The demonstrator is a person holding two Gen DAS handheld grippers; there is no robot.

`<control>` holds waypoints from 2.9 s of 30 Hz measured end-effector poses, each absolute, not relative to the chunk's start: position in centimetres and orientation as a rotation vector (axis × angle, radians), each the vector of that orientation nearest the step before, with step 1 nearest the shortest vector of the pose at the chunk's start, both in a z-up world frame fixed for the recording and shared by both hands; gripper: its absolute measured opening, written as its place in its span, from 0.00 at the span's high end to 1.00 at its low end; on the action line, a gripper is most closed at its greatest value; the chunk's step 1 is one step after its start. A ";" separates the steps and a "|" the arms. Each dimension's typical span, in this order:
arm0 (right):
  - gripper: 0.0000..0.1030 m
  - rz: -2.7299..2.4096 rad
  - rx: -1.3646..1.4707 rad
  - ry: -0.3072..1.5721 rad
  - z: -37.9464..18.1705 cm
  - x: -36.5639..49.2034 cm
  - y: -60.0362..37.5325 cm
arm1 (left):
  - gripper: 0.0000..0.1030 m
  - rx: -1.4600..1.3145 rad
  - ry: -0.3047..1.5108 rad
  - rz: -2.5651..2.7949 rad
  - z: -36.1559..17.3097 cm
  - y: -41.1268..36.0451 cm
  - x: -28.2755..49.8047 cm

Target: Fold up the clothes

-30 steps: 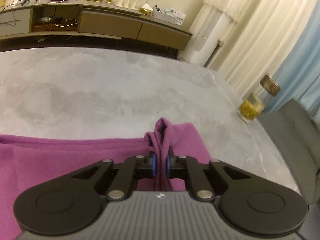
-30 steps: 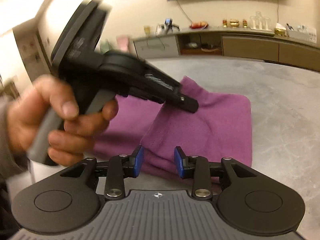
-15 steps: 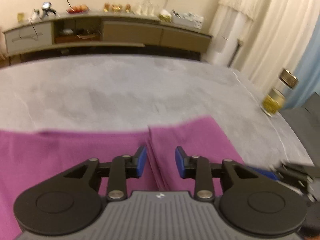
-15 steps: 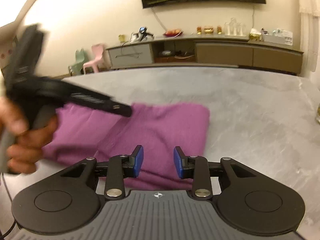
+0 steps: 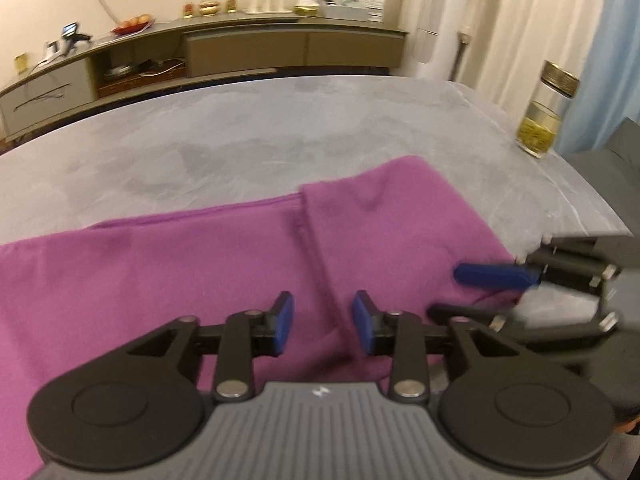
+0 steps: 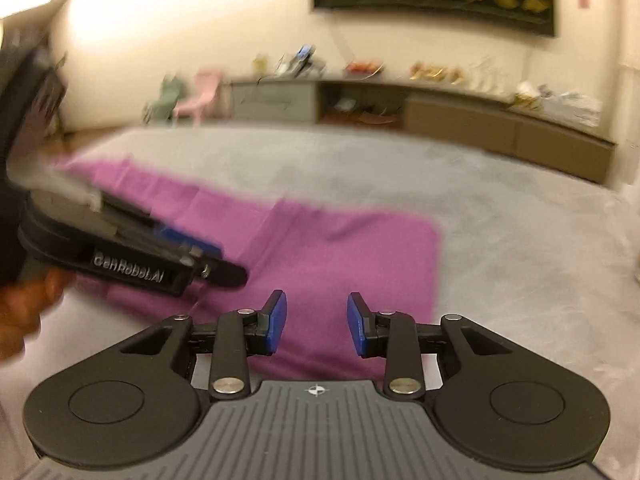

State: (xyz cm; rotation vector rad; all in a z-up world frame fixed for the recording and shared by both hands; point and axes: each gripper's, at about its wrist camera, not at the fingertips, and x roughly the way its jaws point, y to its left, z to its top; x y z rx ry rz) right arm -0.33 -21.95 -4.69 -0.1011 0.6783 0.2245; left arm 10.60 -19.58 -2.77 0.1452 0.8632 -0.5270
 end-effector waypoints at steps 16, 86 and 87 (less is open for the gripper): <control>0.59 0.144 -0.241 0.671 -3.9 2.7 -14.4 | 0.57 -0.102 0.901 -0.082 -0.8 9.1 6.6; 0.83 0.386 0.394 0.920 -0.7 12.8 5.8 | 0.81 0.329 0.435 -0.359 -2.7 8.8 -0.6; 0.83 0.367 0.402 0.897 -0.5 12.5 5.4 | 0.80 0.336 0.421 -0.377 -2.5 8.8 -1.1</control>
